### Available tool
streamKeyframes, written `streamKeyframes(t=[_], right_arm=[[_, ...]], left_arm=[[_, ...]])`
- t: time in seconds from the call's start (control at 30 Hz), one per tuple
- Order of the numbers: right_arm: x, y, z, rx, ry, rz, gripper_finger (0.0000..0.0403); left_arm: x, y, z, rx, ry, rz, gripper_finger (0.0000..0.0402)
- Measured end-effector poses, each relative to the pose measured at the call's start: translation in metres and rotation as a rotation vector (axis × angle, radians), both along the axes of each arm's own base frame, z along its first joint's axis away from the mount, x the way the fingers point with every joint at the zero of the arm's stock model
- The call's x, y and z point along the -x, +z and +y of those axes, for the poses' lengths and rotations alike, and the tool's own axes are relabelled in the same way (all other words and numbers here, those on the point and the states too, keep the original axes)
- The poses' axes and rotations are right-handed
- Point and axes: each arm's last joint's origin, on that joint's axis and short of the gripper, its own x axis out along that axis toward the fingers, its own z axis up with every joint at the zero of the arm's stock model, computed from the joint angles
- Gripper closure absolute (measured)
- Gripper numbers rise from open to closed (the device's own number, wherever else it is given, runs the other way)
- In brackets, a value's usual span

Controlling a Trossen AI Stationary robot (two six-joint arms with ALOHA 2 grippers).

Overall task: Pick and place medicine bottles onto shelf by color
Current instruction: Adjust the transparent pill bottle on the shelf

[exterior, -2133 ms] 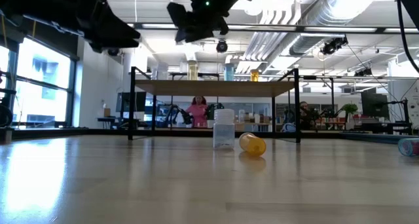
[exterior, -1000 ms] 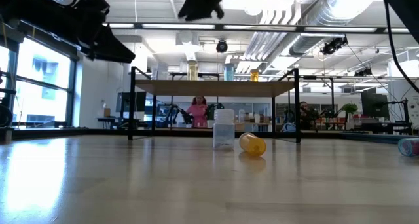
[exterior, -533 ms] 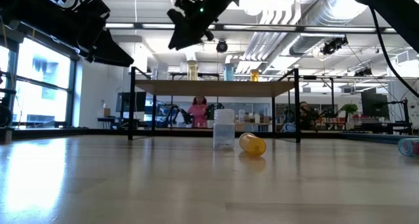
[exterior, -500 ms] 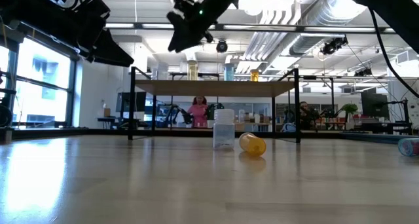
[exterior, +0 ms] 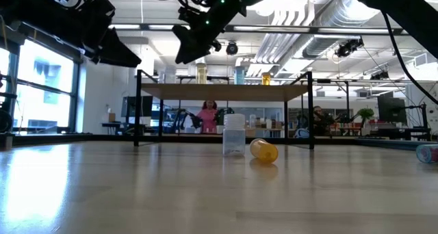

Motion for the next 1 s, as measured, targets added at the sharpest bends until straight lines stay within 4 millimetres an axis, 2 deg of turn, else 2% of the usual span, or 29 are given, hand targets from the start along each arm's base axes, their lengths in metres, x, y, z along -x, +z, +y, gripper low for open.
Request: streamKeyframes(t=[0.1,0.17,0.27,0.43,0.63,0.87,1.0], right_arm=[[0.001,0.004,0.001,0.034,0.012,0.012,0.0245],[0.004,0.013,0.002,0.055,0.015,0.007,0.0245],[0.009,0.036,0.002,0.081,-0.007,-0.023,0.0245],[0.022,0.079,0.001,0.098,-0.024,-0.070,0.0245],[0.047,0.114,0.005,0.133,-0.058,-0.142,0.0245],[0.065,0.131,0.004,0.143,-0.101,-0.156,0.0245],[0.068,0.130,0.005,0.134,-0.097,-0.130,0.0245]], left_arm=[[-0.002,0.008,0.001,-0.050,-0.001,-0.065,0.0154],[-0.004,0.015,0.002,-0.070,0.026,-0.143,0.0154],[-0.005,0.024,0.003,-0.113,0.075,-0.221,0.0155],[-0.008,0.033,0.010,-0.183,0.117,-0.243,0.0155],[-0.020,0.043,0.027,-0.191,0.192,-0.205,0.0156],[-0.041,0.041,0.051,-0.123,0.291,-0.183,0.0158],[-0.052,0.036,0.063,-0.072,0.335,-0.174,0.0158]])
